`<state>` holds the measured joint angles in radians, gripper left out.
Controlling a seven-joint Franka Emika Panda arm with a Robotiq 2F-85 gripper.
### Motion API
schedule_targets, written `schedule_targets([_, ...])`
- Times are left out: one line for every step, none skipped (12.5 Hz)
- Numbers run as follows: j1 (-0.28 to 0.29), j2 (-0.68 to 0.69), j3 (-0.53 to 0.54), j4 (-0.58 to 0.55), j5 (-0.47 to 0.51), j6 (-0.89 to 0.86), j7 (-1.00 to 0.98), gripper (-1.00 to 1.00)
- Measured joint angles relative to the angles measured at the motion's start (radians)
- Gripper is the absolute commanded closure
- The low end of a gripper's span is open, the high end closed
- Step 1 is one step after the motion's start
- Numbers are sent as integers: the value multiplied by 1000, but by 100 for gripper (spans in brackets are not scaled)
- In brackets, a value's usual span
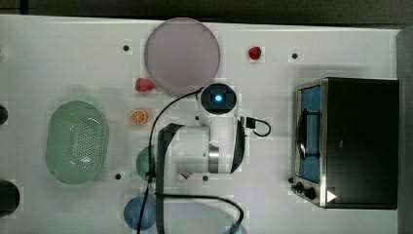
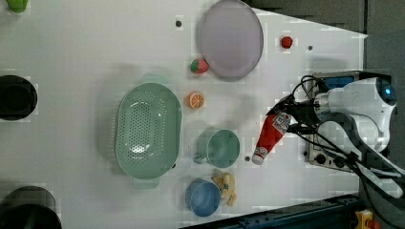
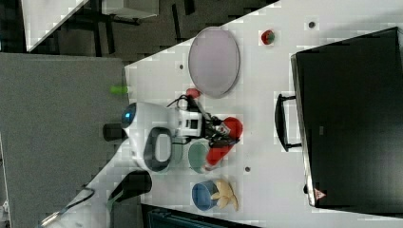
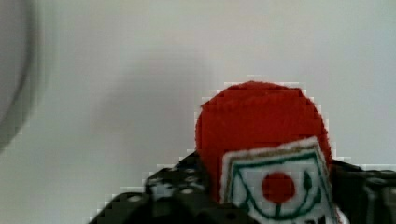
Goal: Pick Ketchup from oven and place it on table.
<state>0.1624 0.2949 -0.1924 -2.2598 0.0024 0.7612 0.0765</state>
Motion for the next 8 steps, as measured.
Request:
schedule_targets([-11,32,-2,-2,4,46,0,-96])
schedule_targets([-20,60,-2,0,8,67,-1,-100])
schedule_targets([-23,84,-1,4,5,73,-2,-100])
schedule_targets([-23,95,0,0,2,79,-2,-100])
schedule_targets([-29,88,10,-14,3,97,-2,-100])
schedule_targets([-24,74,7,-29,2,109,2,-100])
schedule_targets([-17,55,8,-29,1,101,7,-100])
schedule_targets([-10,21,15,-25,1,79,8,-100])
